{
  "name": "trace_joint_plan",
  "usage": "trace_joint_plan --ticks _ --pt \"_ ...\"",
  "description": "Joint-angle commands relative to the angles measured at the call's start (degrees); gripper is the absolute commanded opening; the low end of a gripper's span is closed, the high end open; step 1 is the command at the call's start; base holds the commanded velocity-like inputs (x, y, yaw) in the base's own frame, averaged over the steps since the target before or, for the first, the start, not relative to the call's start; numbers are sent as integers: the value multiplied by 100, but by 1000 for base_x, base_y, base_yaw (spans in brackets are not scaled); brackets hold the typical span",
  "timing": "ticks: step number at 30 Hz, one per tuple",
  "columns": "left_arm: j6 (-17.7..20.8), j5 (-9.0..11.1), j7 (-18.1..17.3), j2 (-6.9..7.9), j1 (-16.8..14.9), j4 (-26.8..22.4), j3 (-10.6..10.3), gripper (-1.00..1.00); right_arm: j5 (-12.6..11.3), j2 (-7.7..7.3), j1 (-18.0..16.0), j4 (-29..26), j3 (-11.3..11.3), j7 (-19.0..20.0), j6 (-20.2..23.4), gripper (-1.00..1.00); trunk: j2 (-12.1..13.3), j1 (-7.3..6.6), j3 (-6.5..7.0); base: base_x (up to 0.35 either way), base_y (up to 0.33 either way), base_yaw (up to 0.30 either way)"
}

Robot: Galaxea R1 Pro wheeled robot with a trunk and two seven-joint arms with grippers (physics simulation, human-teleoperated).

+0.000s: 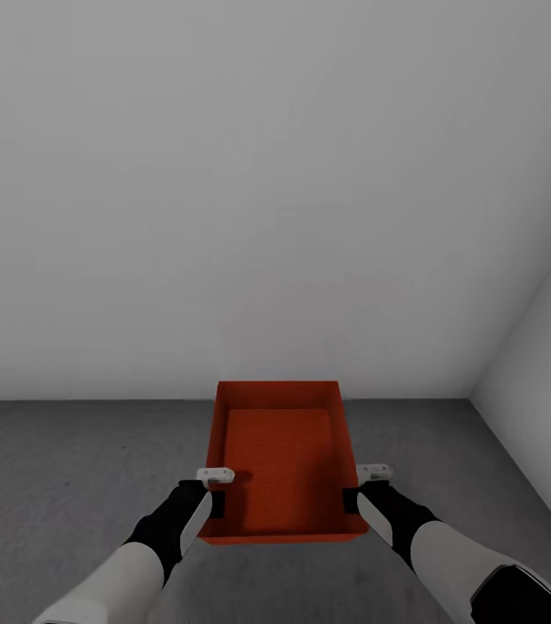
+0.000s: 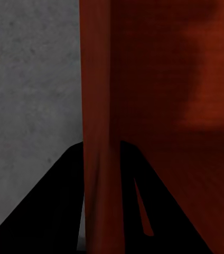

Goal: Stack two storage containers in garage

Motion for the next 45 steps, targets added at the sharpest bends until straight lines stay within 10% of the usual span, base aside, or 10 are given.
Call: trace_joint_plan --ticks 1,45 --pt "15 164 95 13 -4 -8 -53 -100 -70 -96 -5 -30 93 -95 17 -100 -45 22 -33 0 0 0" --pt "15 165 95 13 -4 -11 -53 -100 -70 -96 -5 -26 93 -95 17 -100 -1809 988 -1224 0 0 0"
